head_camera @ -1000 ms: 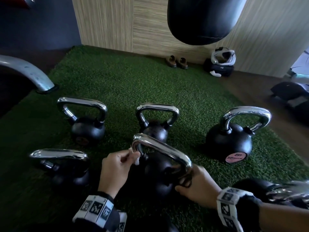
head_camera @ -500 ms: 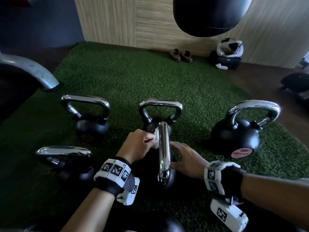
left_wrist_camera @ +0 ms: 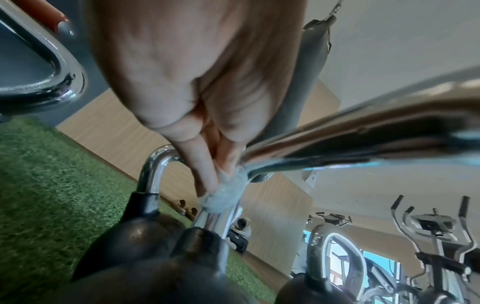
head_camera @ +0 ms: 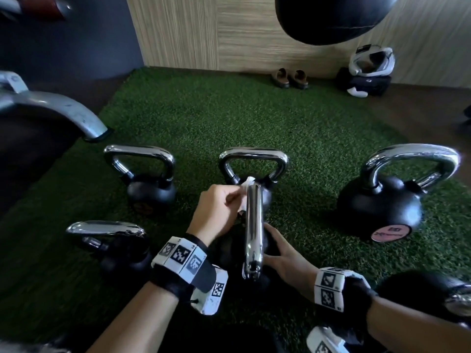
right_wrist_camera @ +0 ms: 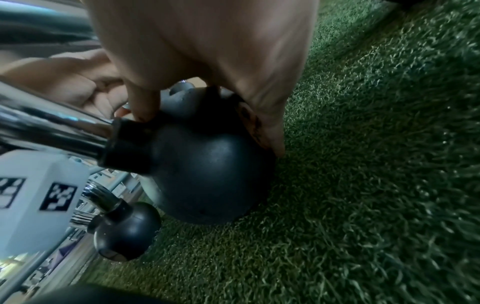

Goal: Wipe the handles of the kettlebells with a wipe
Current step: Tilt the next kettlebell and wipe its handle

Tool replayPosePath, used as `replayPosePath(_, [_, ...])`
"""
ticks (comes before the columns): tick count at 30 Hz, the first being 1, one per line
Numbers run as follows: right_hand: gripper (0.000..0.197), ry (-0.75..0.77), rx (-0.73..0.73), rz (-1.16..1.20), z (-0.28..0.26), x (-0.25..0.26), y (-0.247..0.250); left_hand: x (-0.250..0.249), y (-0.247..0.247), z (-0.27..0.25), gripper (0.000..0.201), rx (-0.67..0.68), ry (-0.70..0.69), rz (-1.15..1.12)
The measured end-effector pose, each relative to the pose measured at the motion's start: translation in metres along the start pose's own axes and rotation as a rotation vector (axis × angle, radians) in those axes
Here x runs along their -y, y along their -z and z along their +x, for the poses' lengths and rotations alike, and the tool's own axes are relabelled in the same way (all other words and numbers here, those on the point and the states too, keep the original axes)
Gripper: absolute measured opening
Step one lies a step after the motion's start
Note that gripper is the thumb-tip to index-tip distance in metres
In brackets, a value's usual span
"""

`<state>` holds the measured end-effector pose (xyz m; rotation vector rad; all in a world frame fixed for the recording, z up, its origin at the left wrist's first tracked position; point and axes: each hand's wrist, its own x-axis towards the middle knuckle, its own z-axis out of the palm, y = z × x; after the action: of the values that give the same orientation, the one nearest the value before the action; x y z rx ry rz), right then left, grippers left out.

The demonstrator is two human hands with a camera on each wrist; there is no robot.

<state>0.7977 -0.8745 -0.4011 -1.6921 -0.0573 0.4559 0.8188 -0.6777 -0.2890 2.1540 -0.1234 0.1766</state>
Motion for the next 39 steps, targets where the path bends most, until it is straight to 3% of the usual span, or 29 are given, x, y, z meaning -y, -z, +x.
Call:
replayPosePath(3, [0.095, 0.008, -0.005, 0.038, -0.001, -0.002, -0.003, -0.001, 0.008, 0.001, 0.013, 0.029, -0.028, -0.039])
replayPosePath(6, [0.095, 0.01, 0.0, 0.076, -0.001, -0.008, -0.005, -0.006, 0.014, -0.012, 0.026, 0.034, -0.049, -0.244])
replayPosePath(10, [0.095, 0.033, 0.002, 0.093, -0.003, -0.01, -0.006, -0.01, 0.013, -0.018, 0.026, 0.041, 0.068, -0.408])
replayPosePath(13, [0.096, 0.05, 0.004, 0.091, -0.004, -0.01, -0.005, -0.013, 0.017, -0.024, 0.022, 0.045, 0.054, -0.404])
replayPosePath(16, [0.095, 0.08, 0.011, 0.068, -0.006, -0.011, -0.005, -0.017, 0.029, -0.043, 0.018, 0.142, -0.002, -0.304])
replayPosePath(19, [0.091, 0.082, 0.017, 0.058, -0.005, -0.008, -0.004, -0.017, 0.035, -0.046, 0.016, 0.197, 0.083, -0.465])
replayPosePath(23, [0.095, 0.071, 0.068, 0.042, -0.001, -0.006, 0.0, -0.019, 0.03, -0.044, 0.014, 0.146, 0.167, -0.588])
replayPosePath(27, [0.092, 0.079, 0.07, 0.021, -0.001, -0.008, 0.001, -0.021, 0.04, -0.065, 0.006, 0.327, 0.248, -0.602])
replayPosePath(34, [0.095, 0.106, 0.055, -0.006, -0.004, -0.007, 0.002, -0.02, 0.048, -0.081, 0.022, 0.425, 0.081, -0.403])
replayPosePath(39, [0.103, 0.114, 0.047, -0.041, -0.006, -0.006, 0.001, -0.016, 0.05, -0.093, 0.008, 0.361, 0.009, -0.338])
